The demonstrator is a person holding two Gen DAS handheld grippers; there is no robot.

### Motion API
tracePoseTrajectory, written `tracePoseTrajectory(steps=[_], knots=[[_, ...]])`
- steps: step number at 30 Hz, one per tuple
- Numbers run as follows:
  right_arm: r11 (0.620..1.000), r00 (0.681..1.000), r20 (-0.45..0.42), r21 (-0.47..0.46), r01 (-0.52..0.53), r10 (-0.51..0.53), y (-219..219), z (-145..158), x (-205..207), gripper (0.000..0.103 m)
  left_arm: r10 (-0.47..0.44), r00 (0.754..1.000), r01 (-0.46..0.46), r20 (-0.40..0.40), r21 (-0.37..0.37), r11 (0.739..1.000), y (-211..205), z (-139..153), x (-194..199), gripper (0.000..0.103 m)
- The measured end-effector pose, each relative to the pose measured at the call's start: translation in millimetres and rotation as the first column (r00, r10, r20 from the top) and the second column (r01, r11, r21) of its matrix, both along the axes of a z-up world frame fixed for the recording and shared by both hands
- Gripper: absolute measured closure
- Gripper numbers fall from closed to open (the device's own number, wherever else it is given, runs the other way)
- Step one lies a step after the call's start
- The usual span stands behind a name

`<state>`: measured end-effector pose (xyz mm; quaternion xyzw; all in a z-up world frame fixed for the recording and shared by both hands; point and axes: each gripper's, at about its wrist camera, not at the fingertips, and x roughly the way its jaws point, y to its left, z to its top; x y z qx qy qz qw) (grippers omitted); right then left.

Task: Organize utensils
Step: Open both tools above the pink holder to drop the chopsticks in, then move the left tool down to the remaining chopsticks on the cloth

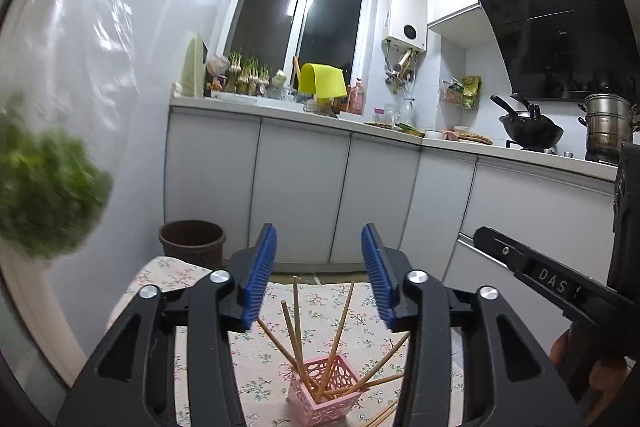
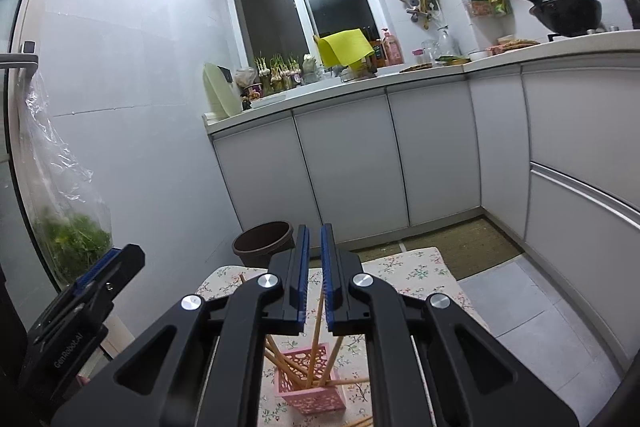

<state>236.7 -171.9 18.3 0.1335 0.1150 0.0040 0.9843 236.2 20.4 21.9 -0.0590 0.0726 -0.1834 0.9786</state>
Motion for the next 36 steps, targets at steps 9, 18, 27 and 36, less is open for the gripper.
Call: tracePoseTrajectory(steps=[9,18,27,36], knots=[[0.996,0.996,0.046,-0.037,0.079,-0.078,4,18,-44,0.043,0.049,0.998,-0.050,0.025,0.036,0.998,0,19,-37,0.025],[0.984,0.983,0.055,-0.027,0.176,-0.174,-3,22,-70,0.013,0.113,0.994,-0.114,0.011,0.082,0.990,-1,28,-59,0.007],[0.975,0.976,0.024,-0.047,0.217,-0.216,-2,25,-88,0.007,0.123,0.992,-0.122,-0.001,0.090,0.988,-4,36,-77,0.007],[0.969,0.968,-0.077,-0.084,0.234,-0.240,-14,-2,-121,0.007,0.089,0.993,-0.078,-0.074,0.134,0.988,-6,29,-88,0.007]])
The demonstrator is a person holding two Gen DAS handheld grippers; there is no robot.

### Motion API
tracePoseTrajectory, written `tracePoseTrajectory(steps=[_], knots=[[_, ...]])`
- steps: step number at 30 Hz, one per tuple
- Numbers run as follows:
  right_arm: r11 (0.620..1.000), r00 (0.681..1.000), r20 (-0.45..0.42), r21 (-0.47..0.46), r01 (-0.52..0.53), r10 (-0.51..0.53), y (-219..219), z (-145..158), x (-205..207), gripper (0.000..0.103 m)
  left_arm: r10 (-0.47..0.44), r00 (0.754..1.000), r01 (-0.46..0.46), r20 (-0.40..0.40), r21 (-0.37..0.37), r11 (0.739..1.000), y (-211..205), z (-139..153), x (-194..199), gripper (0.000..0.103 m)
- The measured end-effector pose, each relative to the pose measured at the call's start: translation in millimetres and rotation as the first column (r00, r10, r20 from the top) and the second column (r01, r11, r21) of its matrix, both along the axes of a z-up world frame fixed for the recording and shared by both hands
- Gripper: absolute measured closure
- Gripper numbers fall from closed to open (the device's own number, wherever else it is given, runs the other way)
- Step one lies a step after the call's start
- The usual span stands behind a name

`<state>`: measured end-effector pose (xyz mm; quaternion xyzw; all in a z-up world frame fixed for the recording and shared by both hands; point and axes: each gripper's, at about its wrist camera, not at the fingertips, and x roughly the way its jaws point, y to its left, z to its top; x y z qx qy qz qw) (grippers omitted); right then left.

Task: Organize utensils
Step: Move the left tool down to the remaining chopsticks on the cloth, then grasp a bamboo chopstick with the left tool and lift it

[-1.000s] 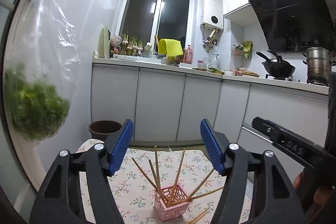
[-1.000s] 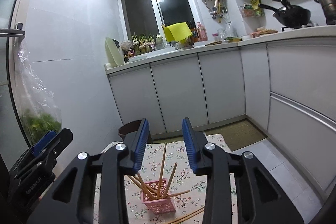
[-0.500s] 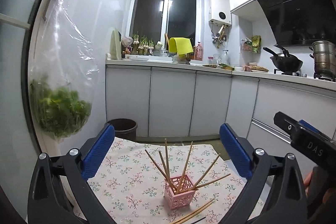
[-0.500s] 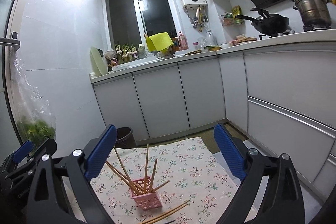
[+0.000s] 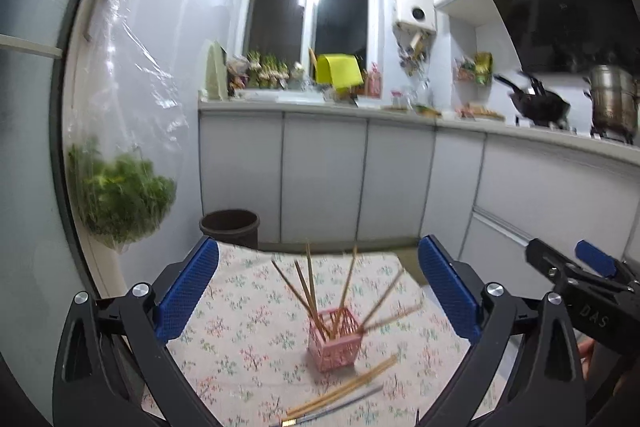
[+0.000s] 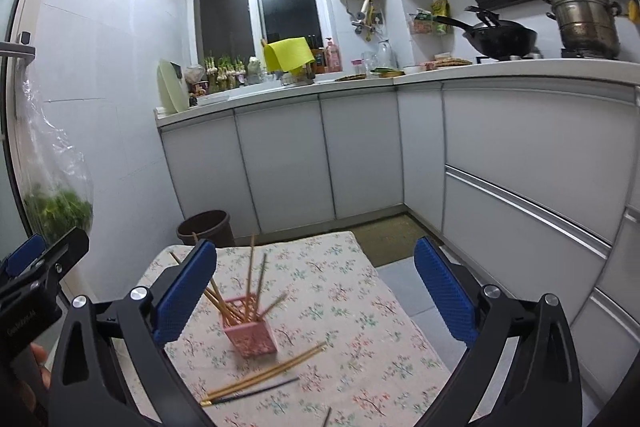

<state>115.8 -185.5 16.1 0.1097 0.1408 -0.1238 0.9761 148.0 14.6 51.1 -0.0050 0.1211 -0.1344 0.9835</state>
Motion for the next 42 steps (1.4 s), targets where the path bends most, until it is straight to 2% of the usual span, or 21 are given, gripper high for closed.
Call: tracePoseTrajectory(steps=[2,4,5,7,8,9,10,12,14,16,17,20,22,23,26,27,28,31,35,40,42], knots=[[0.998,0.999,-0.053,0.054,0.016,-0.013,-14,-24,-14,0.007,-0.077,0.993,0.081,-0.087,0.049,0.996,-6,-11,6,0.007],[0.990,0.993,-0.115,0.133,0.038,-0.023,-32,-51,-22,0.007,-0.172,0.959,0.198,-0.223,0.098,0.975,-17,-29,17,0.007],[0.984,0.989,-0.145,0.173,0.051,-0.026,-40,-66,-25,0.007,-0.216,0.925,0.267,-0.313,0.130,0.955,-25,-43,25,0.007],[0.955,0.975,-0.220,0.282,0.098,-0.035,-61,-102,-31,0.007,-0.294,0.837,0.409,-0.461,0.172,0.896,-43,-73,33,0.007],[0.937,0.966,-0.256,0.327,0.119,-0.033,-69,-117,-31,0.007,-0.316,0.807,0.452,-0.498,0.177,0.874,-48,-83,35,0.007],[0.917,0.953,-0.301,0.375,0.138,-0.021,-78,-131,-29,0.007,-0.346,0.767,0.508,-0.541,0.183,0.842,-57,-96,37,0.007],[0.890,0.940,-0.341,0.431,0.149,0.007,-88,-141,-24,0.007,-0.361,0.747,0.537,-0.559,0.187,0.822,-62,-105,37,0.007],[0.845,0.934,-0.356,0.510,0.159,0.039,-101,-150,-20,0.007,-0.391,0.690,0.597,-0.609,0.173,0.784,-73,-124,46,0.007],[0.831,0.933,-0.360,0.526,0.180,0.026,-107,-154,-19,0.007,-0.414,0.634,0.626,-0.653,0.118,0.771,-73,-140,59,0.007],[0.827,0.927,-0.374,0.531,0.184,0.033,-110,-158,-17,0.007,-0.409,0.603,0.627,-0.685,0.090,0.774,-68,-156,72,0.008],[0.824,0.924,-0.380,0.537,0.183,0.042,-112,-159,-17,0.007,-0.384,0.596,0.608,-0.705,0.083,0.790,-61,-169,83,0.010],[0.806,0.912,-0.404,0.563,0.183,0.075,-110,-165,-9,0.007,-0.308,0.560,0.547,-0.769,0.064,0.835,-45,-198,116,0.032],[0.801,0.905,-0.414,0.572,0.177,0.096,-107,-167,-6,0.007,-0.292,0.548,0.534,-0.784,0.059,0.843,-40,-207,128,0.047],[0.802,0.903,-0.417,0.571,0.177,0.098,-106,-167,-4,0.007,-0.286,0.548,0.540,-0.786,0.071,0.839,-38,-211,132,0.047],[0.805,0.900,-0.423,0.567,0.174,0.103,-102,-168,-1,0.007,-0.236,0.571,0.541,-0.786,0.144,0.829,-42,-225,140,0.063],[0.805,0.900,-0.424,0.567,0.174,0.104,-101,-168,-1,0.007,-0.220,0.577,0.524,-0.787,0.150,0.838,-41,-230,145,0.074],[0.806,0.899,-0.427,0.565,0.176,0.103,-101,-169,0,0.007,-0.203,0.588,0.503,-0.783,0.158,0.850,-38,-235,151,0.080],[0.806,0.895,-0.435,0.562,0.184,0.099,-101,-170,2,0.007,-0.166,0.610,0.471,-0.775,0.185,0.863,-36,-248,161,0.081],[0.809,0.890,-0.444,0.558,0.186,0.103,-100,-171,5,0.007,-0.166,0.591,0.476,-0.789,0.176,0.862,-37,-257,168,0.081],[0.824,0.885,-0.455,0.536,0.182,0.101,-96,-171,7,0.007,-0.146,0.603,0.497,-0.784,0.226,0.838,-47,-262,172,0.081],[0.824,0.879,-0.467,0.533,0.191,0.099,-97,-172,9,0.007,-0.147,0.584,0.504,-0.799,0.214,0.837,-47,-264,178,0.082]])
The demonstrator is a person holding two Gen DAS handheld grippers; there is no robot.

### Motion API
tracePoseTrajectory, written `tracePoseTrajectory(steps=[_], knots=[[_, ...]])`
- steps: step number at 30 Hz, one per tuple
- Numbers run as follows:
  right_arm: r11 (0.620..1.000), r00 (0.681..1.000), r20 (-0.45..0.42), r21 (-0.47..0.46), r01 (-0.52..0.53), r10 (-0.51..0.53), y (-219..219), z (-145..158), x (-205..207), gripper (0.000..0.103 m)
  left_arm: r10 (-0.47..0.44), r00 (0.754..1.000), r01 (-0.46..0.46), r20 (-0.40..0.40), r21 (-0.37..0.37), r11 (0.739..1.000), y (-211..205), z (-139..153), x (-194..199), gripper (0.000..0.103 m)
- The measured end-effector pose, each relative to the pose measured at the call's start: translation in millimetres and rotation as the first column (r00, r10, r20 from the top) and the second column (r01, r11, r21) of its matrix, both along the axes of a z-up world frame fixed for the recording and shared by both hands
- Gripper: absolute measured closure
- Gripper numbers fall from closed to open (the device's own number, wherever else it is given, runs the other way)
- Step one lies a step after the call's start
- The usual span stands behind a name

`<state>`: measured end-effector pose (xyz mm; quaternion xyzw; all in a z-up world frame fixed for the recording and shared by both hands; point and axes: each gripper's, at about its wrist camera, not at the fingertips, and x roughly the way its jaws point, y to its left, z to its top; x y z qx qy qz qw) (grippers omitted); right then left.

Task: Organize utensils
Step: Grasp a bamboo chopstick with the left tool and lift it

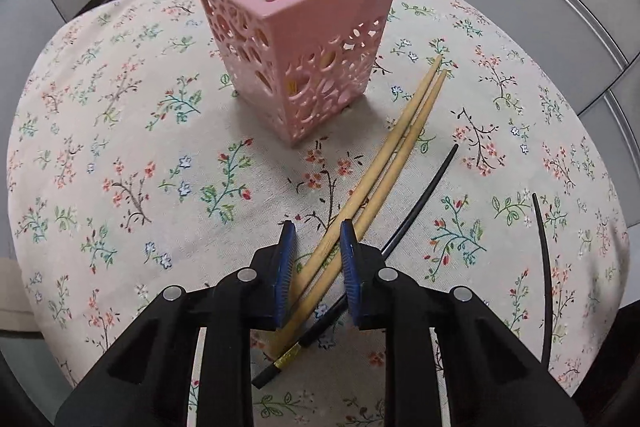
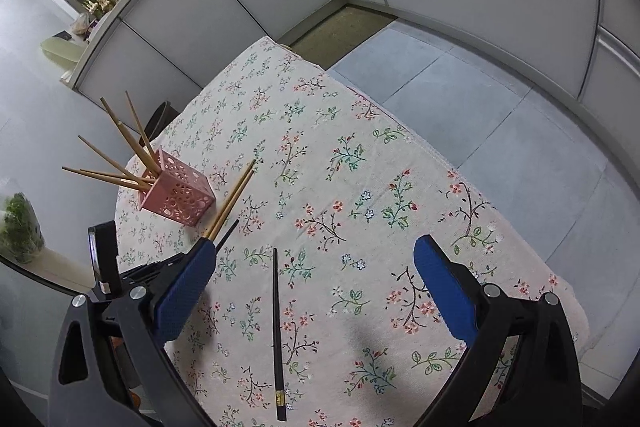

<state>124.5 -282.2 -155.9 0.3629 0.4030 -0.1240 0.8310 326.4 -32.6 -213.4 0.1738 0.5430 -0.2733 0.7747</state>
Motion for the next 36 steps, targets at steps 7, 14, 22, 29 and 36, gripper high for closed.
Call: tracePoseTrajectory(steps=[7,14,22,29,36], knots=[[1.000,0.998,-0.066,0.014,-0.008,0.008,-7,-11,3,0.007,-0.022,0.968,0.018,-0.248,-0.022,1.000,1,-6,-9,0.086],[0.999,0.997,-0.076,0.036,0.015,-0.012,-13,-13,-1,0.007,-0.151,0.951,0.164,-0.270,0.026,0.986,-11,-3,-83,0.097],[1.000,0.996,-0.090,-0.004,-0.008,0.007,-13,-12,-1,0.007,-0.169,0.968,0.180,-0.187,0.044,0.983,-30,18,-103,0.097],[0.999,0.992,-0.127,0.042,-0.015,0.020,-11,-23,12,0.007,-0.161,0.973,0.178,-0.166,0.096,0.979,-7,30,-127,0.097],[0.963,0.966,-0.220,0.260,-0.075,0.135,16,-56,99,0.034,-0.071,0.991,0.075,-0.112,0.027,0.997,43,46,-145,0.097]])
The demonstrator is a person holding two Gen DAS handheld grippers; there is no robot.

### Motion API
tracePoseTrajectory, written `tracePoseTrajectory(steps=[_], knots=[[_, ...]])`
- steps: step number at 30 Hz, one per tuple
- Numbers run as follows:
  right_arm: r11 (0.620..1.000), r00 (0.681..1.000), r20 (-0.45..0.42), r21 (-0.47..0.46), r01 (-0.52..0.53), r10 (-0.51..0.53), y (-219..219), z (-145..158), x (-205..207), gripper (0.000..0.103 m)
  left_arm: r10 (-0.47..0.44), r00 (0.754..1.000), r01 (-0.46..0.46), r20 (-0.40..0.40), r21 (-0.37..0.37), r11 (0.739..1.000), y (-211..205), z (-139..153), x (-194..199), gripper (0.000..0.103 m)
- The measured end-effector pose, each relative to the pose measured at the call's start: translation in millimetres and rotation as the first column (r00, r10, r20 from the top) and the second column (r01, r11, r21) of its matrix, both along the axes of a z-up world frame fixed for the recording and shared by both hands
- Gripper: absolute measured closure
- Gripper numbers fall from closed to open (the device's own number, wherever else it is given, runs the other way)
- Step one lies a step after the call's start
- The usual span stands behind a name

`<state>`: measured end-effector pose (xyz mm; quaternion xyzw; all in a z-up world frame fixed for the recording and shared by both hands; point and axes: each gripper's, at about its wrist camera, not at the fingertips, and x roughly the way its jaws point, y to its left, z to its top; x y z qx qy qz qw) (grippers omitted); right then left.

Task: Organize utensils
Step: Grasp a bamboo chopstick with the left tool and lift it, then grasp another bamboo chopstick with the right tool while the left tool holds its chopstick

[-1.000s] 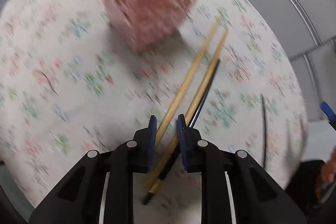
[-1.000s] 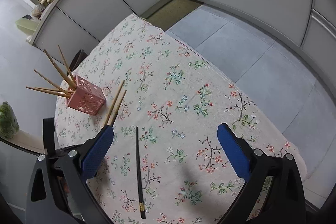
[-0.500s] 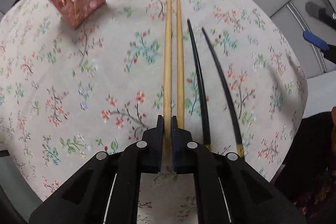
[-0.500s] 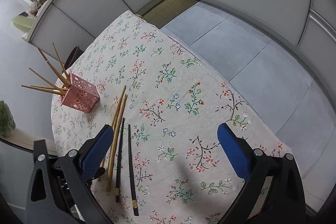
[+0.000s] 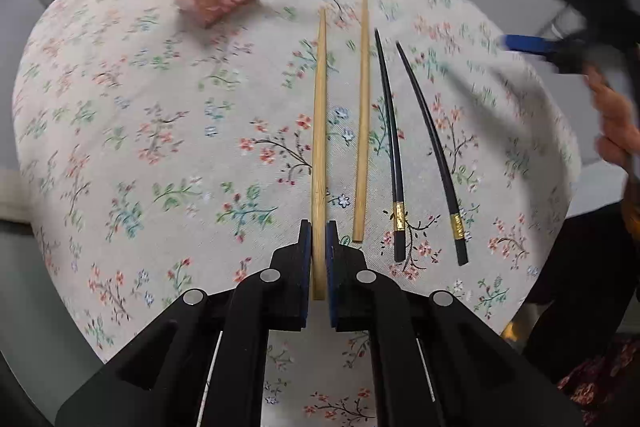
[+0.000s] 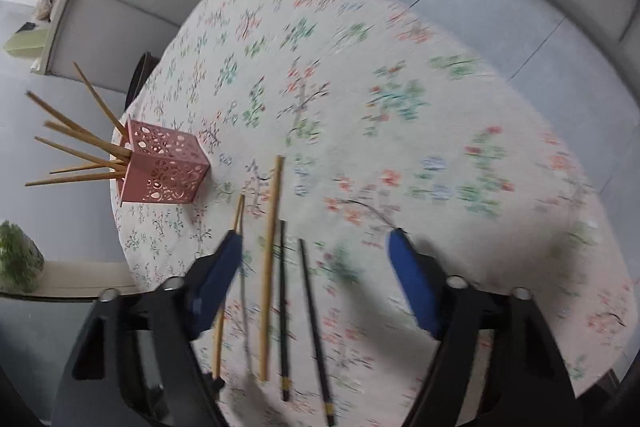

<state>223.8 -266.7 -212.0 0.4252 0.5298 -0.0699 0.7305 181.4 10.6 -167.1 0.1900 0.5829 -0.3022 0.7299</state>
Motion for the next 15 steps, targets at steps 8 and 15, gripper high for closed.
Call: tracePoseTrajectory(steps=[8,15], knots=[[0.998,1.000,-0.005,-0.056,-0.005,0.005,36,-21,53,0.039,0.075,0.997,-0.075,0.015,-0.038,0.996,31,5,-20,0.097],[0.990,0.999,-0.003,-0.137,-0.044,0.044,38,-29,73,0.085,0.073,0.997,-0.073,-0.014,-0.018,0.997,24,-5,-15,0.095]])
